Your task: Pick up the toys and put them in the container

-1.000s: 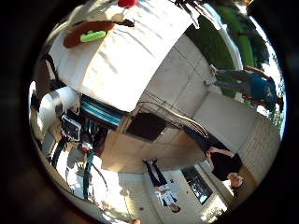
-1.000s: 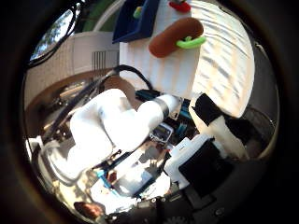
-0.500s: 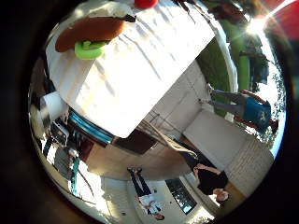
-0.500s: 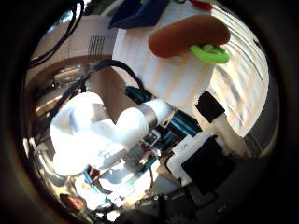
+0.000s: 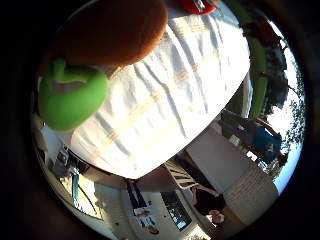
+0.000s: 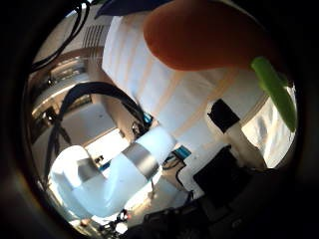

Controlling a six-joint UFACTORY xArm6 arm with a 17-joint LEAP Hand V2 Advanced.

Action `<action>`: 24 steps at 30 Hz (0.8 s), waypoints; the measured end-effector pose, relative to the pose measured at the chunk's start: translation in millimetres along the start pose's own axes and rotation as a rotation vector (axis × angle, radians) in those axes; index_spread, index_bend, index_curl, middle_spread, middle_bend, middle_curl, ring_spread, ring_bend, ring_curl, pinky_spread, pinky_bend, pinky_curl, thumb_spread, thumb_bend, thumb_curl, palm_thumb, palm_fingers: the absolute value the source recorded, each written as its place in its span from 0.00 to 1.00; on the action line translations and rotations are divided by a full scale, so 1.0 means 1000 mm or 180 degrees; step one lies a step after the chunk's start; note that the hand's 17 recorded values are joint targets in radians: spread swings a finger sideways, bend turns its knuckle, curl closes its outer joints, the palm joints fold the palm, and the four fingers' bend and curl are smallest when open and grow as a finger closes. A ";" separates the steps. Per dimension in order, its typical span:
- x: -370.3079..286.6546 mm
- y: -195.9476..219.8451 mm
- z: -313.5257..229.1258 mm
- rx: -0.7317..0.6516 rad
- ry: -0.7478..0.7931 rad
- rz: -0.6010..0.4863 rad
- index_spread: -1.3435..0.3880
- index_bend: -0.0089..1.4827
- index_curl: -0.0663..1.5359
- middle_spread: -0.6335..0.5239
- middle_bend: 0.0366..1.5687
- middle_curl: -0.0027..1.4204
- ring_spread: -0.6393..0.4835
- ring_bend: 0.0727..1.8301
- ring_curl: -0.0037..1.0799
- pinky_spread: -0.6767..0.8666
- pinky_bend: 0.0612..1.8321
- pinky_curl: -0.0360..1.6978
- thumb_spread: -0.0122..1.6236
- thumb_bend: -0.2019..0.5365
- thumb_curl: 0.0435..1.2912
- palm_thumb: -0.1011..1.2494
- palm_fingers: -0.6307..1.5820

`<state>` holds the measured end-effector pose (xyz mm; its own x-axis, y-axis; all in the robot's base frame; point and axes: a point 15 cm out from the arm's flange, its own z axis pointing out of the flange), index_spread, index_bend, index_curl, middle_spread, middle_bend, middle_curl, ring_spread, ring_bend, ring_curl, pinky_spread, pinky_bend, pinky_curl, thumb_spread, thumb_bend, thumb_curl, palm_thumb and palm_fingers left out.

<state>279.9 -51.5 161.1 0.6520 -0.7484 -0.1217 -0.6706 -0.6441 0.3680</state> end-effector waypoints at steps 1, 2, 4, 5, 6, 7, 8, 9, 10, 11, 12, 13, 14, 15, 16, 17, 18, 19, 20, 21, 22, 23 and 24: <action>0.001 -0.002 -0.002 0.0017 0.0018 0.0019 0.65 0.15 0.23 0.53 0.13 0.24 0.78 0.18 0.29 0.70 0.22 0.12 0.68 0.24 0.33 0.68 0.42; 0.002 -0.003 -0.005 0.0036 0.0035 0.0029 0.65 0.13 0.22 0.51 0.16 0.25 0.76 0.23 0.30 0.69 0.22 0.11 0.68 0.24 0.33 0.68 0.49; 0.001 -0.004 -0.006 0.0047 0.0048 0.0025 0.64 0.12 0.22 0.50 0.18 0.26 0.74 0.25 0.31 0.69 0.22 0.11 0.68 0.24 0.33 0.68 0.52; 0.001 -0.004 -0.009 0.0068 0.0070 0.0026 0.64 0.11 0.22 0.49 0.20 0.27 0.73 0.28 0.32 0.69 0.22 0.11 0.68 0.24 0.34 0.68 0.56; 0.001 -0.004 -0.013 0.0100 0.0098 0.0032 0.62 0.07 0.20 0.48 0.27 0.30 0.72 0.38 0.37 0.68 0.24 0.11 0.68 0.24 0.33 0.69 0.65; 0.001 -0.003 -0.019 0.0139 0.0134 0.0038 0.61 0.06 0.18 0.46 0.33 0.31 0.71 0.45 0.39 0.68 0.24 0.10 0.67 0.24 0.34 0.69 0.71; 0.001 -0.001 -0.025 0.0186 0.0175 0.0047 0.59 0.05 0.17 0.44 0.37 0.34 0.69 0.51 0.42 0.68 0.26 0.10 0.67 0.24 0.34 0.69 0.72; 0.001 0.000 -0.031 0.0228 0.0214 0.0054 0.57 0.07 0.17 0.43 0.42 0.37 0.66 0.57 0.48 0.68 0.29 0.12 0.67 0.24 0.34 0.70 0.72; 0.001 0.001 -0.038 0.0275 0.0257 0.0064 0.55 0.10 0.17 0.41 0.46 0.41 0.64 0.60 0.53 0.68 0.35 0.13 0.66 0.24 0.34 0.70 0.75; 0.001 0.003 -0.047 0.0329 0.0304 0.0079 0.53 0.10 0.15 0.39 0.49 0.43 0.62 0.63 0.56 0.68 0.40 0.15 0.66 0.24 0.34 0.70 0.74; 0.000 0.006 -0.055 0.0367 0.0335 0.0095 0.51 0.12 0.15 0.38 0.51 0.46 0.60 0.64 0.59 0.67 0.46 0.17 0.66 0.24 0.34 0.70 0.76; -0.001 0.010 -0.063 0.0380 0.0344 0.0113 0.50 0.13 0.15 0.37 0.52 0.47 0.59 0.64 0.59 0.67 0.49 0.18 0.66 0.24 0.34 0.70 0.77; -0.004 0.016 -0.072 0.0375 0.0333 0.0135 0.48 0.15 0.15 0.36 0.54 0.49 0.58 0.65 0.61 0.67 0.56 0.20 0.65 0.25 0.35 0.72 0.79; -0.006 0.021 -0.082 0.0375 0.0313 0.0158 0.46 0.19 0.15 0.36 0.57 0.51 0.56 0.65 0.63 0.66 0.61 0.22 0.65 0.27 0.36 0.75 0.81; -0.010 0.025 -0.092 0.0382 0.0277 0.0182 0.44 0.22 0.16 0.35 0.58 0.53 0.55 0.66 0.65 0.65 0.65 0.24 0.65 0.27 0.37 0.77 0.80; -0.014 0.030 -0.106 0.0387 0.0229 0.0210 0.44 0.24 0.16 0.35 0.59 0.54 0.55 0.66 0.65 0.64 0.67 0.25 0.65 0.27 0.38 0.77 0.80; -0.019 0.035 -0.118 0.0384 0.0174 0.0237 0.41 0.28 0.17 0.34 0.61 0.57 0.53 0.67 0.67 0.63 0.71 0.28 0.66 0.27 0.39 0.79 0.79; -0.023 0.040 -0.132 0.0382 0.0127 0.0273 0.39 0.31 0.17 0.34 0.63 0.58 0.52 0.68 0.68 0.62 0.73 0.29 0.66 0.27 0.40 0.79 0.77; -0.026 0.044 -0.151 0.0401 0.0102 0.0306 0.38 0.34 0.18 0.34 0.64 0.60 0.51 0.68 0.69 0.61 0.75 0.30 0.66 0.26 0.41 0.80 0.77; -0.028 0.048 -0.167 0.0416 0.0085 0.0342 0.37 0.35 0.18 0.33 0.65 0.61 0.51 0.68 0.69 0.60 0.76 0.31 0.66 0.26 0.41 0.80 0.76; -0.031 0.051 -0.184 0.0436 0.0071 0.0371 0.36 0.37 0.19 0.33 0.66 0.62 0.50 0.69 0.70 0.60 0.77 0.32 0.67 0.26 0.42 0.80 0.75; -0.035 0.050 -0.203 0.0479 0.0051 0.0396 0.34 0.39 0.20 0.33 0.67 0.64 0.49 0.70 0.71 0.59 0.78 0.33 0.67 0.26 0.42 0.80 0.74; -0.039 0.048 -0.220 0.0531 0.0030 0.0414 0.33 0.41 0.21 0.33 0.68 0.65 0.49 0.71 0.72 0.58 0.79 0.35 0.67 0.26 0.43 0.80 0.73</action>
<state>300.0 -18.2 385.9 0.5587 -0.8260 -0.0742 -0.7982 -0.5599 0.2223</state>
